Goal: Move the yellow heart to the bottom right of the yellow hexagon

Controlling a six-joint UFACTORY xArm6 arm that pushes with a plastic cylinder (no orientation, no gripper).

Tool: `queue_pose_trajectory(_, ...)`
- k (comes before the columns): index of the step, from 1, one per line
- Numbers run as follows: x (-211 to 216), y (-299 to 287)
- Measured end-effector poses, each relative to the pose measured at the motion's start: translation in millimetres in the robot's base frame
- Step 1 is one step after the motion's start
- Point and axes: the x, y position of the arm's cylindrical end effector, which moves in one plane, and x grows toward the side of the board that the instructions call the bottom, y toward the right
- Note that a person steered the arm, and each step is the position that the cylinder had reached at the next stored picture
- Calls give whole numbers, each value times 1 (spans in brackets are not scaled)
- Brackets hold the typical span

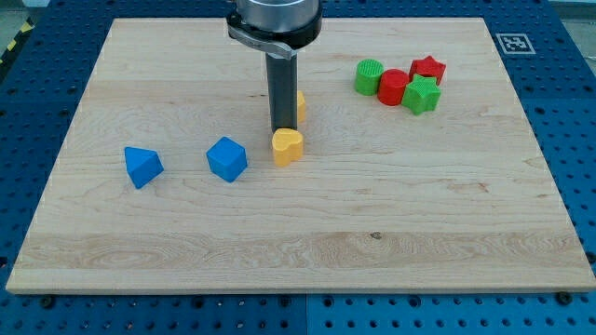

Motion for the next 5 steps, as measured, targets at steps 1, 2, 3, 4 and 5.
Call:
queue_pose_trajectory(1,0,-20)
queue_pose_trajectory(2,29,-28)
queue_pose_trajectory(3,44,-11)
queue_pose_trajectory(4,45,16)
queue_pose_trajectory(5,47,47)
